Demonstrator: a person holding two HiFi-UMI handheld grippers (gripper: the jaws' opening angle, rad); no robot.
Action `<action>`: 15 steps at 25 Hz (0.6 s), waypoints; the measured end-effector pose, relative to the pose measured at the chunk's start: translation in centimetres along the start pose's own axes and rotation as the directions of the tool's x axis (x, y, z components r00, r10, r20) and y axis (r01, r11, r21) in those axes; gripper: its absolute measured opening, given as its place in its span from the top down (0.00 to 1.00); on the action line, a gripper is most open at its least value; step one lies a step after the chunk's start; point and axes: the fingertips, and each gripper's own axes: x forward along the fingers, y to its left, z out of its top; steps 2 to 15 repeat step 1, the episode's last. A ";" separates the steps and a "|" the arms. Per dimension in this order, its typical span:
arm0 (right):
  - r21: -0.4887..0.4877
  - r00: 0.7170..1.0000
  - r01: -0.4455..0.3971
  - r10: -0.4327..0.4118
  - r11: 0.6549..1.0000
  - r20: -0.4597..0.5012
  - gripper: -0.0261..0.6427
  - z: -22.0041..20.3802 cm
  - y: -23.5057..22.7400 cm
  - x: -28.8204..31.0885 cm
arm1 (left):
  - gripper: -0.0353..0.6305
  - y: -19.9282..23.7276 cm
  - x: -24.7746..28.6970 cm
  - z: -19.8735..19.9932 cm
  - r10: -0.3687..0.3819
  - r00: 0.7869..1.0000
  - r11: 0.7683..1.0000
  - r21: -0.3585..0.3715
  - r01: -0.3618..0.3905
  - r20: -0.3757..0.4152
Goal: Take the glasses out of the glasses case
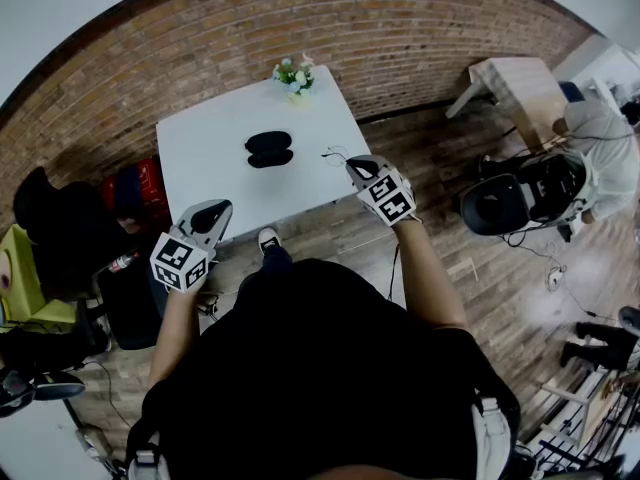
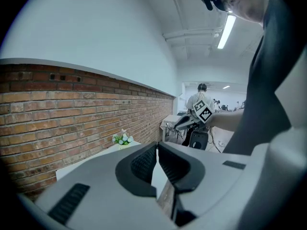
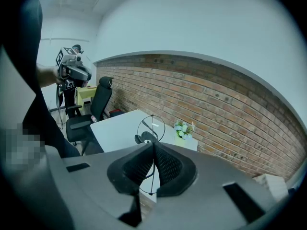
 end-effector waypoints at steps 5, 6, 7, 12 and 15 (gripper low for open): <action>0.001 1.000 0.000 0.000 1.000 -0.003 0.92 0.0 -0.2 0.2 | 0.92 0.2 0.1 0.1 0.000 1.000 1.000 0.000 0.000 0.001; 0.001 1.000 0.000 0.000 1.000 -0.003 0.92 0.0 -0.2 0.2 | 0.92 0.2 0.1 0.1 0.000 1.000 1.000 0.000 0.000 0.001; 0.001 1.000 0.000 0.000 1.000 -0.003 0.92 0.0 -0.2 0.2 | 0.92 0.2 0.1 0.1 0.000 1.000 1.000 0.000 0.000 0.001; 0.001 1.000 0.000 0.000 1.000 -0.003 0.92 0.0 -0.2 0.2 | 0.92 0.2 0.1 0.1 0.000 1.000 1.000 0.000 0.000 0.001; 0.001 1.000 0.000 0.000 1.000 -0.003 0.92 0.0 -0.2 0.2 | 0.92 0.2 0.1 0.1 0.000 1.000 1.000 0.000 0.000 0.001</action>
